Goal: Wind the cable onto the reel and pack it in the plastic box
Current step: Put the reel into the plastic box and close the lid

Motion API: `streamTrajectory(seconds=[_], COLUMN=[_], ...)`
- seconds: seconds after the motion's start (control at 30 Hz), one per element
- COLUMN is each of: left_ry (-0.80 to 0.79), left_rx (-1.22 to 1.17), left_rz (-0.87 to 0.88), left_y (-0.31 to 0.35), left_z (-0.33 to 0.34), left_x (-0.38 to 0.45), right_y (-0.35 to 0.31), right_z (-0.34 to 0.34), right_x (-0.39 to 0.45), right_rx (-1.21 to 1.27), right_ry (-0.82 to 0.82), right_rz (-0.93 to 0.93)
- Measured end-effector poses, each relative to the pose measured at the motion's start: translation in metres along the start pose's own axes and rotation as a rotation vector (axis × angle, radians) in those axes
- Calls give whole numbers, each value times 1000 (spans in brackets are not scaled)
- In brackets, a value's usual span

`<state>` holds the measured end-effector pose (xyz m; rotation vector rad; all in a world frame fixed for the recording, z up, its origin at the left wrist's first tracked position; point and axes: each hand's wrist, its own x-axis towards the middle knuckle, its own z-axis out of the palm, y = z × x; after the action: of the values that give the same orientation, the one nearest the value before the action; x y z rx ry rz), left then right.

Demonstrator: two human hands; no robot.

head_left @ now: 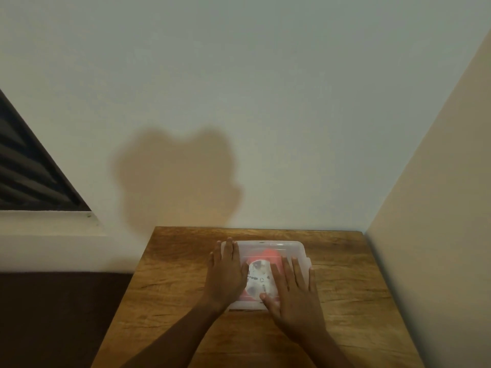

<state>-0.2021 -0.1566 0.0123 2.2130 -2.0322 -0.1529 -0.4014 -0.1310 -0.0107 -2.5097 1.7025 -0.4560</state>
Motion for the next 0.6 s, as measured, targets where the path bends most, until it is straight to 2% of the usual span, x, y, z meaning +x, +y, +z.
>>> streamTrajectory(seconds=[0.17, 0.27, 0.37, 0.43, 0.47, 0.53, 0.6], left_ry=[-17, 34, 173, 194, 169, 141, 113], left_rx=[-6, -224, -638, -716, -739, -801, -836], left_rz=[2, -24, -184, -275, -321, -378, -374], left_y=[-2, -2, -7, -12, -14, -15, -14], left_z=[-1, -7, -8, -1, 2, 6, 2], left_x=[-1, -4, -14, -24, -29, -32, -29], right_y=[-3, -1, 2, 9, 13, 18, 21], right_z=[-7, -16, -21, -20, -20, -19, -24], right_x=[2, 0, -4, -12, -17, -25, -26], right_rx=[4, 51, 273, 419, 482, 599, 731], right_ry=[-42, 21, 94, 121, 134, 163, 141], right_rz=[24, 83, 345, 511, 532, 460, 406])
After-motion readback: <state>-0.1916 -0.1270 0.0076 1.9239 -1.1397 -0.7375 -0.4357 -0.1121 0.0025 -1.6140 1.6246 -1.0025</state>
